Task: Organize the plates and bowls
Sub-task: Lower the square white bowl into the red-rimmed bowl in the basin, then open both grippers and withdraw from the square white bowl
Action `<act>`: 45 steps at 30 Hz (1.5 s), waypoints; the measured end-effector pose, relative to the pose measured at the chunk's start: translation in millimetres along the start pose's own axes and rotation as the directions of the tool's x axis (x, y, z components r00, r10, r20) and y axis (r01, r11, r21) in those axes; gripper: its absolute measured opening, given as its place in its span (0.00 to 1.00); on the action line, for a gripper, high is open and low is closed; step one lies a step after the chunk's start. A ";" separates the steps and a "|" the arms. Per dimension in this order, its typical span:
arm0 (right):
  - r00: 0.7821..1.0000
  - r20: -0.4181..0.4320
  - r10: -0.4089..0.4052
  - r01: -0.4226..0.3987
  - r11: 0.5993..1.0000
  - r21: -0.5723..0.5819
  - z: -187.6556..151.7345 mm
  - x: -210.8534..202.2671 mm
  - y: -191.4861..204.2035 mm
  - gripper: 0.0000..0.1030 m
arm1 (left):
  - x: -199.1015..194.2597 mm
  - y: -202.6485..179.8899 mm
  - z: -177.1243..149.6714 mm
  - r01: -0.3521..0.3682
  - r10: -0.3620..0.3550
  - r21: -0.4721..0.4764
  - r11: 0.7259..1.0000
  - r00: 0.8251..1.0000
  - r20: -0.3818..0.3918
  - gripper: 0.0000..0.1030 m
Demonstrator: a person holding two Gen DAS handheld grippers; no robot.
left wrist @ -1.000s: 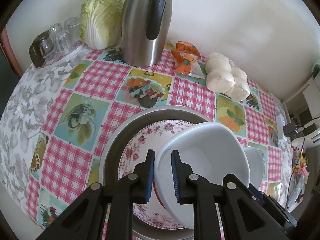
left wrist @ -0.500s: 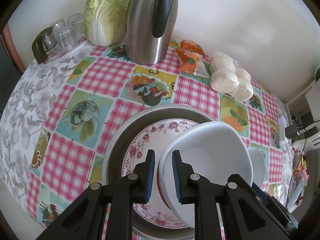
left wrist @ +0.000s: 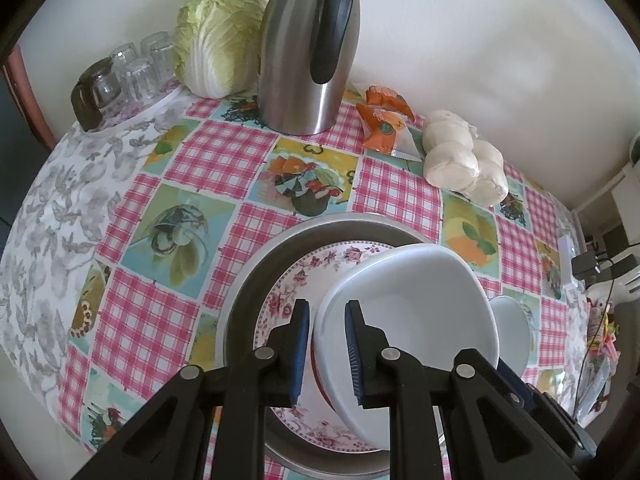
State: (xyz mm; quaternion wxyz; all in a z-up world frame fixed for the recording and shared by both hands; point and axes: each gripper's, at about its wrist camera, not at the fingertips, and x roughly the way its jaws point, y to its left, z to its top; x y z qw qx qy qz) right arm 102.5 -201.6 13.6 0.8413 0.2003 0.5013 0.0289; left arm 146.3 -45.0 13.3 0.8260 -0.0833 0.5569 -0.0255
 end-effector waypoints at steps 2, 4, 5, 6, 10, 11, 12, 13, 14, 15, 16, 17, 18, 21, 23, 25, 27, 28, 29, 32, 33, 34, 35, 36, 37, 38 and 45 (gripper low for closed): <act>1.000 0.011 0.002 -0.002 1.000 -0.004 0.5 -4.5 0.9 0.22 | -4.3 0.8 0.1 -0.003 0.003 -0.002 1.000 1.000 0.007 0.21; 1.000 0.025 0.001 0.000 1.000 -0.009 1.0 -9.5 2.2 0.22 | -10.8 2.8 0.3 -0.005 0.005 -0.005 1.000 1.000 0.022 0.21; 0.999 0.035 -0.003 0.003 1.000 -0.014 0.6 -13.0 3.2 0.23 | -12.9 3.2 0.3 -0.006 0.006 -0.007 1.000 1.000 0.027 0.25; 0.999 0.040 -0.003 0.004 1.000 -0.018 0.5 -15.0 3.9 0.24 | -16.4 4.6 0.3 -0.009 0.010 -0.010 1.000 0.999 0.036 0.28; 0.998 0.049 -0.037 0.039 0.999 -0.034 -2.3 -18.8 5.2 0.44 | -23.9 10.9 -1.6 -0.018 0.020 -0.029 0.999 0.998 0.055 0.52; 0.998 0.049 -0.043 0.045 0.998 -0.038 -3.1 -19.2 4.6 0.47 | -25.3 13.0 -2.7 -0.021 0.023 -0.035 0.999 0.998 0.057 0.52; 0.998 0.047 -0.050 0.052 0.998 -0.038 -4.5 -19.4 3.8 0.48 | -26.4 15.1 -4.1 -0.026 0.028 -0.042 0.999 0.998 0.056 0.53; 0.997 0.046 -0.055 0.056 0.998 -0.037 -5.5 -19.8 3.2 0.49 | -26.9 16.4 -5.4 -0.029 0.032 -0.047 0.998 0.998 0.056 0.56; 0.997 0.045 -0.059 0.061 0.997 -0.037 -6.6 -20.5 2.5 0.51 | -27.2 17.4 -6.8 -0.032 0.035 -0.049 0.998 0.998 0.057 0.59; 0.997 0.046 -0.062 0.064 0.997 -0.038 -7.8 -21.5 1.6 0.52 | -27.8 18.7 -9.1 -0.036 0.039 -0.050 0.998 0.997 0.059 0.60; 0.997 0.047 -0.067 0.068 0.997 -0.039 -9.3 -22.8 1.0 0.55 | -28.2 19.2 -10.9 -0.039 0.042 -0.050 0.998 0.997 0.061 0.61; 0.996 0.049 -0.068 0.070 0.997 -0.039 -10.2 -23.8 0.6 0.61 | -28.3 19.9 -12.9 -0.042 0.045 -0.051 0.998 0.997 0.062 0.63; 0.996 0.052 -0.067 0.070 0.997 -0.042 -11.8 -25.4 0.1 0.63 | -28.5 20.5 -15.7 -0.045 0.048 -0.054 0.998 0.997 0.063 0.65; 0.996 0.061 -0.071 0.074 0.996 -0.054 -17.0 -29.5 -0.4 0.64 | -28.9 20.5 -20.9 -0.044 0.047 -0.052 0.998 0.997 0.065 0.73; 0.995 0.072 -0.074 0.079 0.995 -0.060 -20.6 -32.3 -1.5 0.68 | -30.3 20.1 -24.3 -0.041 0.044 -0.049 0.998 0.997 0.070 0.79; 0.994 0.078 -0.073 0.077 0.995 -0.057 -23.0 -34.2 -2.9 0.74 | -31.8 20.5 -26.4 -0.035 0.039 -0.048 0.998 0.996 0.075 0.84; 0.994 0.081 -0.071 0.076 0.996 -0.056 -26.6 -36.6 -5.4 0.75 | -33.6 22.0 -27.8 -0.031 0.035 -0.053 0.998 0.996 0.080 0.87; 0.994 0.083 -0.073 0.078 0.995 -0.057 -28.1 -37.7 -6.2 0.77 | -34.8 24.0 -28.8 -0.029 0.034 -0.060 0.998 0.996 0.085 0.90; 0.993 0.087 -0.077 0.082 0.995 -0.059 -30.3 -38.9 -7.2 0.77 | -35.8 25.6 -29.3 -0.027 0.033 -0.067 0.997 0.996 0.088 0.93; 0.993 0.089 -0.082 0.087 0.994 -0.062 -34.5 -40.8 -8.2 0.77 | -39.1 31.3 -31.9 -0.015 0.024 -0.089 0.996 0.994 0.104 0.98; 0.993 0.089 -0.082 0.088 0.994 -0.063 -35.9 -41.4 -8.5 0.77 | -39.8 33.1 -33.1 -0.012 0.022 -0.095 0.995 0.994 0.107 0.99; 0.993 0.089 -0.083 0.089 0.994 -0.062 -37.5 -42.1 -8.8 0.77 | -40.4 35.2 -34.8 -0.010 0.021 -0.100 0.995 0.994 0.110 1.00; 0.992 0.090 -0.083 0.089 0.994 -0.063 -39.0 -42.7 -9.0 0.77 | -40.6 37.1 -36.8 -0.010 0.021 -0.103 0.995 0.994 0.112 1.00; 0.993 0.089 -0.083 0.089 0.994 -0.065 -39.0 -42.4 -9.2 0.77 | -40.4 37.8 -38.0 -0.012 0.024 -0.103 0.995 0.993 0.112 1.00; 0.993 0.088 -0.084 0.090 0.993 -0.070 -41.2 -42.8 -9.1 0.77 | -39.6 38.8 -39.8 -0.019 0.030 -0.101 0.995 0.993 0.111 1.00; 0.993 0.084 -0.086 0.092 0.993 -0.073 -42.6 -43.5 -9.0 0.77 | -38.7 39.5 -41.1 -0.028 0.039 -0.098 0.995 0.993 0.110 1.00; 0.991 0.082 -0.102 0.109 0.989 -0.094 -54.3 -46.8 -10.2 0.81 | -35.8 48.5 -50.7 -0.056 0.067 -0.106 0.993 0.993 0.101 1.00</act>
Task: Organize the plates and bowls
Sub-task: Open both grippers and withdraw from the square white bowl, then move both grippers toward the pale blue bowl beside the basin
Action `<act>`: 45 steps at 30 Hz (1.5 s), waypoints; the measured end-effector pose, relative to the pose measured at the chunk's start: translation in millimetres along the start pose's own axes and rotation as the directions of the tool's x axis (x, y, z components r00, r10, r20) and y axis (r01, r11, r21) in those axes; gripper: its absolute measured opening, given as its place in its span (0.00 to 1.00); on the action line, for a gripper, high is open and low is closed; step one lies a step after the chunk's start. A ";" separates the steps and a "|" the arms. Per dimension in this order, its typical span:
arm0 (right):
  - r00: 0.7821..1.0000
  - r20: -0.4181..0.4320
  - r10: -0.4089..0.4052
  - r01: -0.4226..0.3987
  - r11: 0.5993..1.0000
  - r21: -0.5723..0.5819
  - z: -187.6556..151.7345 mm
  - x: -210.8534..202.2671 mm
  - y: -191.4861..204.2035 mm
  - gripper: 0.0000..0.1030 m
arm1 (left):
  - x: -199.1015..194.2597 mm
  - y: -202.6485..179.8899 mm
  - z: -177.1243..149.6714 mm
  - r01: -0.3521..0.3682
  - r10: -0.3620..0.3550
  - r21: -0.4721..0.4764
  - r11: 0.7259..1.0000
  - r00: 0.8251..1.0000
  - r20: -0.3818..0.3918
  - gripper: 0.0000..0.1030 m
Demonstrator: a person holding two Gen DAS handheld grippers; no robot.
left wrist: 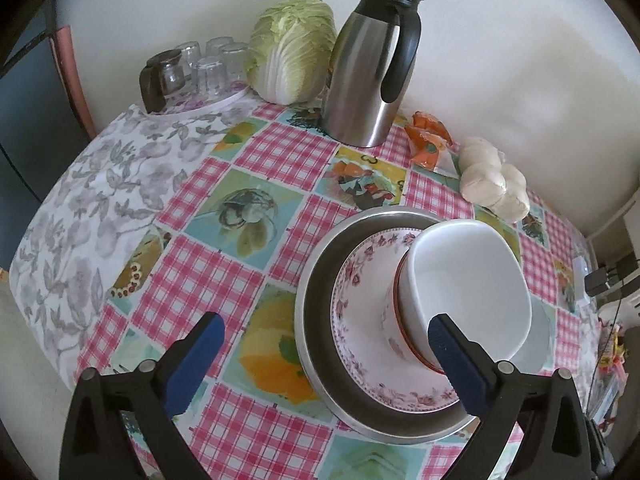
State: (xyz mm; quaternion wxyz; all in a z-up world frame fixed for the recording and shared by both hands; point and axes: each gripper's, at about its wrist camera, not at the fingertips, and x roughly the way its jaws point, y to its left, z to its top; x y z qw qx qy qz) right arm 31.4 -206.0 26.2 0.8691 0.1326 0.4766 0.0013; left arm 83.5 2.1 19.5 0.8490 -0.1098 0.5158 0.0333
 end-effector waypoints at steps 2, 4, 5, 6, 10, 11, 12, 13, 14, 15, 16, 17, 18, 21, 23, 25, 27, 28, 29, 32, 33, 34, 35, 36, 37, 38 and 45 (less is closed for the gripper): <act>1.000 0.000 0.000 0.000 1.000 0.001 -1.1 -1.0 -1.6 0.82 | -1.3 2.1 -2.7 0.007 -0.007 -0.011 1.000 1.000 0.003 1.00; 1.000 0.003 0.004 -0.004 1.000 0.002 -0.9 -1.8 -3.4 0.82 | -1.9 2.9 -4.7 0.002 -0.002 -0.012 1.000 1.000 0.010 1.00; 1.000 0.004 0.008 -0.008 1.000 0.001 -0.6 -2.4 -4.1 0.82 | -2.3 2.7 -5.5 -0.008 0.008 -0.011 1.000 1.000 0.016 1.00; 1.000 0.007 0.015 -0.015 1.000 -0.001 -0.3 -3.4 -4.8 0.82 | -3.2 2.3 -6.4 -0.021 0.021 -0.006 1.000 0.999 0.027 1.00; 0.999 0.023 0.032 -0.032 0.999 0.005 2.0 -7.1 -9.9 0.91 | -8.9 -0.7 -6.0 -0.046 0.046 -0.001 0.999 0.996 0.072 1.00; 0.999 0.029 0.033 -0.033 0.999 0.007 2.8 -8.3 -11.5 0.93 | -10.4 -1.2 -5.3 -0.045 0.045 -0.003 0.999 0.995 0.083 1.00; 0.999 0.036 0.033 -0.033 0.999 0.008 3.9 -9.6 -13.4 0.93 | -11.9 -2.1 -5.2 -0.042 0.042 -0.005 0.999 0.995 0.094 1.00; 0.999 0.038 0.031 -0.032 0.999 0.010 4.9 -10.5 -14.6 0.93 | -13.3 -3.5 -5.2 -0.036 0.037 -0.006 0.999 0.994 0.103 1.00; 0.999 0.042 0.028 -0.028 1.000 0.013 5.7 -11.5 -16.1 0.93 | -13.9 -4.9 -4.8 -0.032 0.033 -0.007 0.999 0.994 0.109 1.00; 0.999 0.047 0.022 -0.023 1.000 0.015 6.6 -12.6 -17.9 0.93 | -14.6 -6.5 -5.0 -0.029 0.030 -0.009 1.000 0.993 0.115 1.00; 0.999 0.050 0.019 -0.020 1.000 0.016 7.0 -13.6 -19.4 0.93 | -15.2 -8.4 -5.2 -0.023 0.024 -0.009 1.000 0.992 0.121 1.00; 0.998 0.052 0.016 -0.017 1.000 0.018 7.7 -14.4 -20.6 0.93 | -15.5 -10.2 -5.4 -0.020 0.021 -0.007 1.000 0.992 0.123 1.00; 0.998 0.056 0.019 -0.020 1.000 0.023 8.6 -15.8 -23.0 0.93 | -16.1 -12.4 -5.6 -0.015 0.015 -0.001 1.000 0.991 0.131 1.00; 0.997 0.063 0.038 -0.041 0.998 0.048 10.8 -19.2 -31.6 0.93 | -19.1 -19.4 -6.1 -0.007 0.004 0.017 1.000 0.987 0.158 1.00; 0.997 0.073 0.033 -0.038 0.997 0.064 12.2 -21.8 -38.8 0.93 | -23.3 -24.1 -6.1 0.020 -0.024 0.025 0.999 0.984 0.177 1.00; 0.996 0.085 0.017 -0.024 0.997 0.078 13.3 -24.3 -46.8 0.93 | -26.9 -28.7 -6.2 0.049 -0.054 0.031 0.998 0.980 0.189 1.00; 0.995 0.096 0.003 -0.012 0.995 0.094 14.8 -27.4 -56.8 0.93 | -29.7 -35.0 -7.0 0.053 -0.061 0.046 0.998 0.978 0.198 1.00; 0.995 0.102 -0.002 -0.009 0.995 0.103 15.5 -29.2 -62.1 0.93 | -31.7 -39.8 -8.0 0.050 -0.062 0.064 0.997 0.976 0.207 1.00; 0.994 0.108 -0.008 -0.005 0.993 0.116 16.2 -31.6 -68.6 0.93 | -33.2 -42.5 -8.4 0.050 -0.065 0.076 0.996 0.975 0.212 1.00; 0.991 0.133 -0.024 0.004 0.989 0.147 18.3 -38.8 -86.8 0.93 | -43.2 -57.8 -10.6 0.032 -0.065 0.134 0.990 0.965 0.255 1.00; 0.990 0.139 -0.033 0.011 0.988 0.154 18.9 -41.1 -92.4 0.93 | -45.7 -61.0 -11.1 0.025 -0.064 0.144 0.989 0.962 0.267 1.00; 0.988 0.147 -0.045 0.021 0.987 0.162 19.1 -43.5 -97.5 0.93 | -50.5 -67.1 -12.3 0.022 -0.068 0.160 0.987 0.955 0.289 1.00; 0.986 0.155 -0.055 0.029 0.985 0.168 19.3 -45.6 -101.9 0.93 | -53.2 -70.0 -12.6 0.026 -0.076 0.168 0.985 0.951 0.300 1.00; 0.984 0.162 -0.067 0.038 0.984 0.176 19.4 -48.3 -107.6 0.93 | -56.5 -74.1 -13.6 0.037 -0.092 0.179 0.983 0.946 0.309 1.00; 0.983 0.167 -0.073 0.042 0.982 0.183 19.6 -50.1 -112.4 0.93 | -59.5 -79.2 -14.4 0.054 -0.112 0.190 0.980 0.943 0.312 1.00; 0.983 0.170 -0.076 0.042 0.981 0.191 19.5 -51.6 -117.2 0.93 | -61.8 -84.8 -15.0 0.075 -0.136 0.201 0.977 0.941 0.310 1.00; 0.979 0.154 -0.135 0.096 0.966 0.240 18.2 -51.8 -152.4 0.93 | -58.2 -136.6 -27.3 0.160 -0.244 0.327 0.931 0.941 0.234 1.00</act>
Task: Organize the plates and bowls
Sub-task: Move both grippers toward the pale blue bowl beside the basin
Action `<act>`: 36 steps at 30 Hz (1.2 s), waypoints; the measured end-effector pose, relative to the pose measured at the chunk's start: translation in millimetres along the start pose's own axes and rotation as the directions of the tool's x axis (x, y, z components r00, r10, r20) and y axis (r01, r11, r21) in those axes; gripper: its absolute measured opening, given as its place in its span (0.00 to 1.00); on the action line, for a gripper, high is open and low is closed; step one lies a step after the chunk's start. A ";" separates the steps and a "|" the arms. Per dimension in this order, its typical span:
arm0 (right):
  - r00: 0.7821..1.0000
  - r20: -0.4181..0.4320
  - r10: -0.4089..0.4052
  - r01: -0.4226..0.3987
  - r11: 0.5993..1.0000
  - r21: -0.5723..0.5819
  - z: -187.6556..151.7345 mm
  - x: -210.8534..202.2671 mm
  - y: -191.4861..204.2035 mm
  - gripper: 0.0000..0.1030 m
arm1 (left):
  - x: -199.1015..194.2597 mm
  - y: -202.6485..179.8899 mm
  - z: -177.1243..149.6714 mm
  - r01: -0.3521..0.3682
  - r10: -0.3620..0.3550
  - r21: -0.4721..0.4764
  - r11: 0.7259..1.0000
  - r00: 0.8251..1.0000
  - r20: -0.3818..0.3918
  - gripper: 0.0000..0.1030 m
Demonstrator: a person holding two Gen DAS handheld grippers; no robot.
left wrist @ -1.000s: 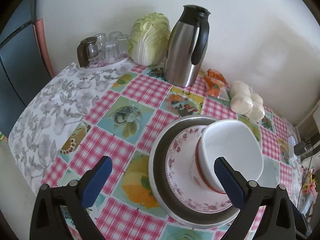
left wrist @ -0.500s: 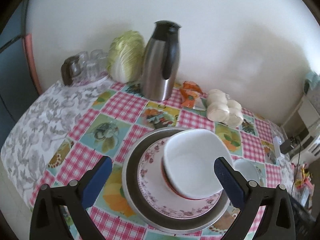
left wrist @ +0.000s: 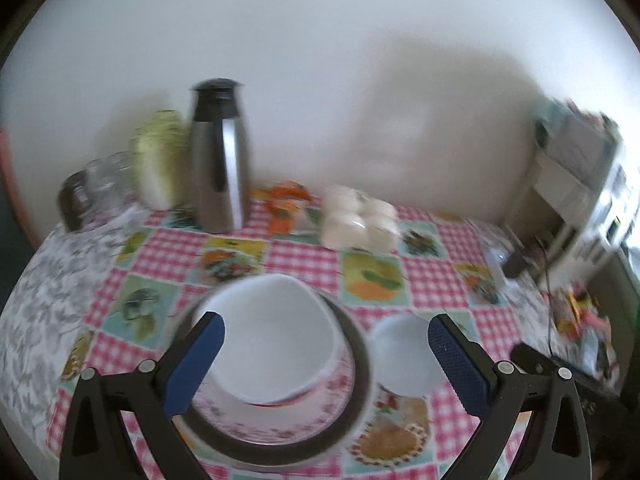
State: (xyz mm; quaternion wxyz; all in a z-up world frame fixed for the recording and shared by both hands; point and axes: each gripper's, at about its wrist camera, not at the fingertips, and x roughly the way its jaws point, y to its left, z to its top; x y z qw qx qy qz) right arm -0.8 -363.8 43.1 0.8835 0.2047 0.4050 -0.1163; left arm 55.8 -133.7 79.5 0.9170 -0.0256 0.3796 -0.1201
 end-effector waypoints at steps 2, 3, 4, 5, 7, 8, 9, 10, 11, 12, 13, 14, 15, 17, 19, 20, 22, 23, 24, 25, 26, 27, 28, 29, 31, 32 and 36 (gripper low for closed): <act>1.000 -0.001 -0.021 0.021 1.000 0.004 1.7 1.1 -8.5 0.93 | 5.7 -16.9 -1.9 0.022 -0.021 0.035 0.999 1.000 -0.019 1.00; 0.999 -0.005 -0.033 0.033 0.999 0.012 2.4 1.8 -14.2 0.93 | 8.9 -24.7 -2.1 0.035 -0.034 0.043 0.998 0.999 -0.032 1.00; 0.999 -0.008 -0.040 0.040 0.999 0.018 2.9 2.6 -18.4 0.93 | 13.5 -33.3 -1.7 0.050 -0.048 0.049 0.998 0.997 -0.052 1.00; 0.999 -0.012 -0.048 0.049 0.999 0.025 3.0 3.7 -23.0 0.93 | 15.6 -38.4 -2.1 0.058 -0.055 0.050 0.997 0.997 -0.062 1.00; 0.997 -0.029 -0.073 0.074 0.996 0.039 2.2 7.1 -32.0 0.93 | 23.2 -49.8 -0.8 0.081 -0.077 0.054 0.995 0.993 -0.084 1.00; 0.996 -0.035 -0.081 0.082 0.996 0.041 1.8 8.6 -34.5 0.93 | 26.6 -54.1 -0.5 0.087 -0.081 0.057 0.995 0.992 -0.094 1.00; 0.995 -0.044 -0.094 0.096 0.994 0.044 1.3 11.6 -38.2 0.93 | 29.7 -57.3 -0.6 0.089 -0.083 0.061 0.994 0.991 -0.106 1.00; 0.993 -0.050 -0.108 0.110 0.993 0.044 0.9 14.6 -40.7 0.93 | 33.9 -61.5 -1.3 0.098 -0.089 0.067 0.993 0.989 -0.120 1.00; 0.991 -0.057 -0.122 0.124 0.991 0.042 0.4 17.2 -42.6 0.93 | 37.8 -65.0 -2.4 0.109 -0.100 0.068 0.992 0.986 -0.130 1.00; 0.988 -0.072 -0.140 0.143 0.989 0.037 -0.3 22.7 -45.0 0.93 | 39.9 -66.4 -3.1 0.114 -0.105 0.066 0.991 0.985 -0.135 1.00; 0.986 -0.083 -0.148 0.151 0.988 0.035 -1.2 26.5 -46.7 0.93 | 42.8 -68.2 -4.2 0.119 -0.110 0.056 0.991 0.984 -0.140 1.00; 0.984 -0.095 -0.150 0.154 0.987 0.039 -2.2 31.2 -49.0 0.93 | 45.8 -68.9 -4.3 0.121 -0.114 0.045 0.992 0.983 -0.144 1.00; 0.984 -0.104 -0.145 0.151 0.988 0.045 -2.9 34.8 -51.0 0.93 | 50.7 -69.3 -4.5 0.121 -0.116 0.029 0.992 0.982 -0.148 1.00; 0.984 -0.120 -0.133 0.141 0.988 0.056 -3.9 40.3 -53.4 0.93 | 58.0 -69.0 -4.1 0.116 -0.112 0.013 0.993 0.980 -0.162 1.00; 0.984 -0.122 -0.132 0.139 0.989 0.055 -3.9 42.9 -52.6 0.93 | 67.1 -69.8 -3.9 0.113 -0.110 0.005 0.994 0.977 -0.183 1.00; 0.984 -0.120 -0.132 0.139 0.989 0.051 -3.8 43.9 -51.2 0.93 | 71.8 -70.5 -4.3 0.113 -0.110 0.005 0.994 0.975 -0.196 1.00; 0.986 -0.116 -0.119 0.124 0.991 0.041 -3.4 46.6 -46.6 0.93 | 80.8 -72.0 -4.8 0.125 -0.121 0.006 0.992 0.967 -0.226 1.00; 0.988 -0.114 -0.104 0.109 0.993 0.036 -3.4 48.8 -44.4 0.93 | 85.3 -72.5 -4.9 0.122 -0.117 0.007 0.992 0.963 -0.241 1.00; 0.989 -0.117 -0.091 0.095 0.995 0.030 -3.3 51.4 -41.8 0.93 | 89.4 -73.3 -4.8 0.112 -0.106 0.011 0.994 0.962 -0.253 1.00; 0.989 -0.124 -0.084 0.087 0.996 0.020 -3.8 55.1 -38.7 0.93 | 94.3 -74.9 -4.5 0.102 -0.092 0.021 0.995 0.960 -0.264 1.00; 0.988 -0.129 -0.081 0.084 0.996 0.014 -4.3 57.9 -36.6 0.93 | 96.8 -75.9 -4.4 0.097 -0.086 0.028 0.995 0.959 -0.268 1.00; 0.988 -0.133 -0.080 0.082 0.997 0.006 -4.9 62.0 -33.9 0.93 | 100.3 -77.2 -4.2 0.090 -0.076 0.036 0.995 0.958 -0.275 1.00; 0.987 -0.138 -0.079 0.080 0.997 0.002 -5.3 65.2 -32.4 0.93 | 103.7 -78.5 -4.1 0.084 -0.068 0.042 0.996 0.958 -0.280 1.00; 0.987 -0.143 -0.077 0.078 0.997 0.000 -5.6 68.4 -31.4 0.93 | 106.4 -79.4 -3.9 0.085 -0.069 0.046 0.995 0.957 -0.282 0.99; 0.986 -0.154 -0.069 0.070 0.998 0.001 -6.2 75.5 -28.6 0.93 | 113.4 -82.2 -3.5 0.084 -0.065 0.054 0.995 0.954 -0.292 0.99; 0.985 -0.157 -0.065 0.066 0.998 0.004 -6.4 78.4 -27.4 0.93 | 116.8 -83.5 -3.2 0.082 -0.061 0.060 0.995 0.954 -0.295 0.99; 0.985 -0.165 -0.054 0.051 0.998 -0.021 -7.7 88.9 -17.5 0.93 | 129.0 -88.5 -3.1 0.061 -0.031 0.089 0.994 0.952 -0.303 0.92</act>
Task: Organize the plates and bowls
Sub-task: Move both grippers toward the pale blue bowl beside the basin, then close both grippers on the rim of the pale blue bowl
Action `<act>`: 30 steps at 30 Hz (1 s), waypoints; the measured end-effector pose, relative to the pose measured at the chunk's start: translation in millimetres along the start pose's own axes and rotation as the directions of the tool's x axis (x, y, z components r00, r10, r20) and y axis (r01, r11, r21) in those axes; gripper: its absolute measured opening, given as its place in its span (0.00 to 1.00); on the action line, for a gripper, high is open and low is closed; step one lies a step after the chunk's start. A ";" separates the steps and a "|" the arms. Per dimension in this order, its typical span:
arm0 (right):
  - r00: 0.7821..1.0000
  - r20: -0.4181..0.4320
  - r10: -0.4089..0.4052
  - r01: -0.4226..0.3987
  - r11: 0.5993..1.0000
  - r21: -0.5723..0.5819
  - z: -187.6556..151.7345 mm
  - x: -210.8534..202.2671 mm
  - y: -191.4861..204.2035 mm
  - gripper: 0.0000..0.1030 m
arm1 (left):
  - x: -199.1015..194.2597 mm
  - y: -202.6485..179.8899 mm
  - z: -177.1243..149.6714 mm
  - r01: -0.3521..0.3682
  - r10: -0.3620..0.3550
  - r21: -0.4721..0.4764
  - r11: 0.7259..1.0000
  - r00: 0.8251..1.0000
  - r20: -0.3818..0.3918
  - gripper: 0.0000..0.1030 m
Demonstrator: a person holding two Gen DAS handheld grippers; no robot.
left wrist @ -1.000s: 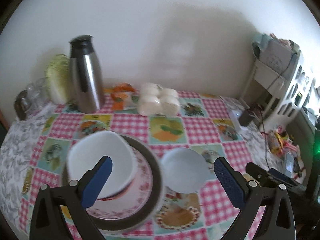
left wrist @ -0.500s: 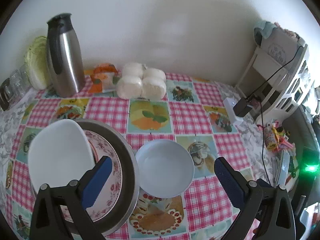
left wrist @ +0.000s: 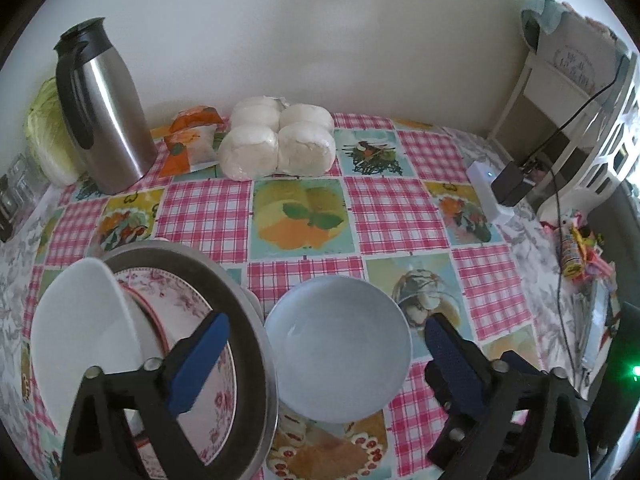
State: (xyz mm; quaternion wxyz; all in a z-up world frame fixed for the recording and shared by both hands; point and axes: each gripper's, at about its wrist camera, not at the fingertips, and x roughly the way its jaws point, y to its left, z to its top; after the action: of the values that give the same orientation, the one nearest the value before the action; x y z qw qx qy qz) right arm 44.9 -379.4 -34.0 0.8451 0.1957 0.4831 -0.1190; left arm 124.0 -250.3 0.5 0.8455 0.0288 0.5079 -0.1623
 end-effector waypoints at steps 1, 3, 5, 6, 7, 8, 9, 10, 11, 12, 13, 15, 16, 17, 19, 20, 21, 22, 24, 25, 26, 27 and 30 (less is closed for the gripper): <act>1.000 -0.002 -0.004 0.004 1.000 -0.009 -0.5 2.2 2.4 0.93 | 3.7 -0.5 0.8 -0.006 0.006 0.004 1.000 1.000 -0.005 0.89; 1.000 -0.006 -0.014 0.014 1.000 -0.021 -1.4 6.4 6.4 0.93 | 10.5 -0.8 2.0 -0.013 0.014 0.007 1.000 1.000 -0.014 0.88; 1.000 -0.012 -0.015 0.015 1.000 -0.023 -1.8 11.0 9.1 0.93 | 13.5 -2.6 3.2 -0.034 0.035 0.018 0.999 0.999 -0.012 0.87; 1.000 -0.013 -0.012 0.012 1.000 -0.021 -1.8 13.1 10.4 0.93 | 14.7 -4.0 4.0 -0.040 0.040 0.026 0.999 0.999 -0.010 0.87; 1.000 -0.012 -0.012 0.011 1.000 -0.020 -1.9 14.3 11.8 0.93 | 15.6 -5.5 4.7 -0.042 0.042 0.033 0.999 0.999 -0.007 0.87; 1.000 -0.011 -0.011 0.011 1.000 -0.023 -1.8 15.7 13.3 0.92 | 16.3 -6.5 5.5 -0.040 0.040 0.039 0.998 0.999 -0.006 0.85; 1.000 -0.011 -0.012 0.012 1.000 -0.027 -1.7 16.8 14.8 0.91 | 16.9 -7.9 6.3 -0.036 0.036 0.046 0.998 0.999 -0.006 0.84; 1.000 -0.011 -0.013 0.012 0.999 -0.034 -1.6 18.2 17.0 0.90 | 18.2 -9.4 7.1 -0.034 0.035 0.054 0.998 0.999 -0.007 0.84; 1.000 -0.010 -0.014 0.014 0.999 -0.042 -1.6 19.6 18.9 0.85 | 19.0 -10.2 7.5 -0.034 0.035 0.059 0.998 0.999 -0.006 0.83; 1.000 -0.010 -0.020 0.020 0.999 -0.050 -1.2 21.4 21.2 0.82 | 19.9 -11.1 7.9 -0.035 0.035 0.062 0.997 0.999 -0.006 0.83; 1.000 -0.015 -0.025 0.024 0.998 -0.053 -0.8 23.9 22.6 0.76 | 21.7 -11.5 8.3 -0.033 0.034 0.065 0.997 0.999 -0.009 0.81; 0.999 -0.028 -0.020 0.019 0.998 -0.052 -0.7 28.3 23.4 0.67 | 25.7 -10.9 8.8 -0.026 0.027 0.062 0.998 0.999 -0.017 0.78; 0.999 -0.035 -0.014 0.012 0.999 -0.048 -1.0 30.6 23.4 0.62 | 26.8 -10.1 8.7 -0.024 0.025 0.059 0.998 0.999 -0.019 0.76; 0.999 -0.041 -0.007 0.005 0.999 -0.044 -1.2 32.6 23.6 0.58 | 28.1 -9.4 8.6 -0.022 0.023 0.056 0.998 1.000 -0.022 0.75; 0.999 -0.048 0.014 -0.016 0.999 -0.046 -1.7 35.4 25.2 0.53 | 30.8 -8.5 8.5 -0.021 0.022 0.054 0.998 0.999 -0.027 0.74; 0.998 -0.052 0.022 -0.024 0.998 -0.051 -2.0 36.6 26.8 0.49 | 32.1 -8.1 8.3 -0.023 0.024 0.054 0.998 0.999 -0.030 0.74; 0.998 -0.053 0.028 -0.031 0.998 -0.053 -2.4 37.4 28.5 0.47 | 32.9 -7.6 8.3 -0.023 0.025 0.053 0.998 0.999 -0.032 0.73; 0.998 -0.054 0.033 -0.036 0.998 -0.055 -2.7 38.0 29.7 0.45 | 33.7 -6.2 8.4 -0.023 0.024 0.048 0.999 0.999 -0.035 0.73; 0.997 -0.059 0.042 -0.046 0.997 -0.057 -3.3 39.5 31.7 0.41 | 34.3 -3.5 8.9 -0.018 0.019 0.033 0.999 0.999 -0.037 0.73; 0.997 -0.061 0.050 -0.053 0.997 -0.055 -3.6 40.5 32.1 0.38 | 34.1 -1.9 9.3 -0.015 0.016 0.025 1.000 0.999 -0.038 0.73; 0.996 -0.064 0.054 -0.058 0.997 -0.053 -3.9 41.0 32.2 0.35 | 34.0 -1.6 9.3 -0.016 0.017 0.024 1.000 0.999 -0.038 0.73; 0.996 -0.065 0.056 -0.060 0.997 -0.052 -4.0 41.0 32.3 0.34 | 33.7 -1.4 9.4 -0.017 0.018 0.024 1.000 0.999 -0.037 0.73; 0.998 -0.057 0.042 -0.045 0.998 -0.053 -3.1 39.1 31.4 0.29 | 33.2 -1.5 9.1 -0.008 0.009 0.025 1.000 0.999 -0.038 0.73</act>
State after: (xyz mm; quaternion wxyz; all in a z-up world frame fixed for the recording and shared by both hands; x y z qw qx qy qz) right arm 74.5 -350.4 -62.3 0.8388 0.1862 0.5051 -0.0818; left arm 145.5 -261.8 -23.8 0.8359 0.0445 0.5219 -0.1642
